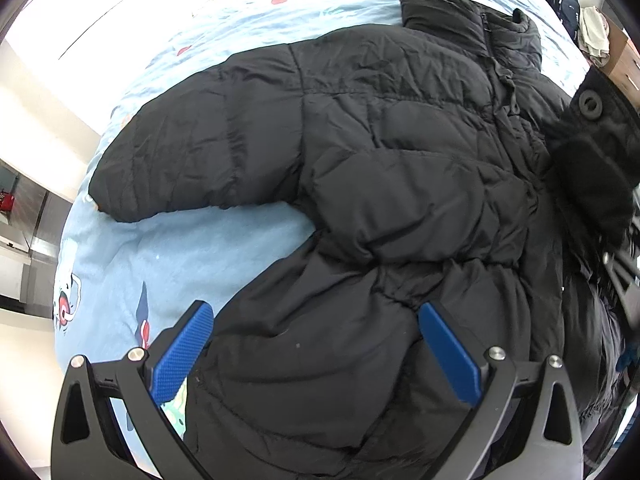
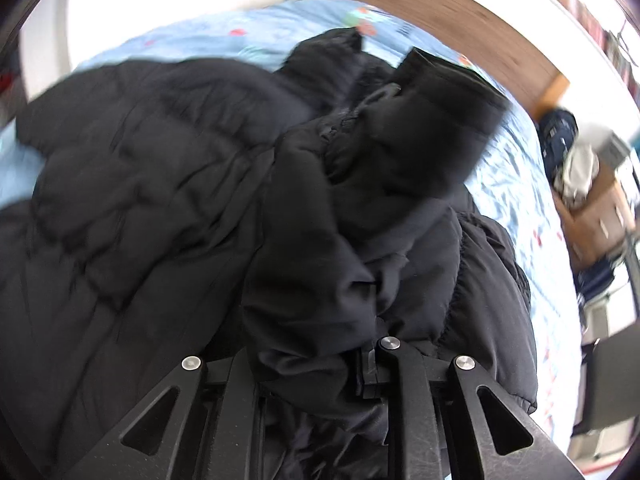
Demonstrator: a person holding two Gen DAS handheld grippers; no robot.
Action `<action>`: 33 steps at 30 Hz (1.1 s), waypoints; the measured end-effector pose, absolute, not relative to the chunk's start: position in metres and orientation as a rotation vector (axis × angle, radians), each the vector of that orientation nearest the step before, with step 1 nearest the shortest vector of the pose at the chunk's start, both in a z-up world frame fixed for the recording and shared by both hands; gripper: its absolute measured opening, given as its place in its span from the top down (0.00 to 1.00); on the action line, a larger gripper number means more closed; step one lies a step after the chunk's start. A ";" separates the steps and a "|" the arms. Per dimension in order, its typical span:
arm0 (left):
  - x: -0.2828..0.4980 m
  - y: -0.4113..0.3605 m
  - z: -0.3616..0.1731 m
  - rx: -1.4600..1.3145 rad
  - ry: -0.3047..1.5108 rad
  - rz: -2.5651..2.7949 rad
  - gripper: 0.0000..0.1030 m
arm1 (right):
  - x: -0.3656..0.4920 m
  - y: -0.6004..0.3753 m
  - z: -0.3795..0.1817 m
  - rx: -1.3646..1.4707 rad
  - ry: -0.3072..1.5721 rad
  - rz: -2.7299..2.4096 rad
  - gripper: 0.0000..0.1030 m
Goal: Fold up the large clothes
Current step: 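Lay the sleeve on the jacket body and open the right tool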
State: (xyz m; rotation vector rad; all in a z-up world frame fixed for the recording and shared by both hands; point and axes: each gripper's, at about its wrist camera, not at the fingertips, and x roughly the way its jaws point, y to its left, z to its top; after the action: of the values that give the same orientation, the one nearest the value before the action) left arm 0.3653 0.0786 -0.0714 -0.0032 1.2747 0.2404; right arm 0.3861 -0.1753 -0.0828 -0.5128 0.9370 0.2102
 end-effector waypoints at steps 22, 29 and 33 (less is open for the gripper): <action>0.404 0.015 -0.043 -0.136 1.170 0.092 0.00 | 0.339 -0.219 -0.015 -0.305 0.949 0.269 0.56; 0.457 -0.061 -0.062 -0.133 1.107 0.018 0.00 | 0.407 -0.302 -0.017 -0.194 0.958 0.080 0.54; 0.484 -0.096 -0.091 -0.103 1.108 0.014 0.00 | 0.421 -0.320 -0.037 -0.132 1.002 0.069 0.54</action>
State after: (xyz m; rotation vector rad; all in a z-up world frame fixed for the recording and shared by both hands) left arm 0.4841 -0.0960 -0.0907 -0.1028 1.1080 0.0138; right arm 0.4207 -0.3198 -0.0373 -0.1315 1.0018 0.0689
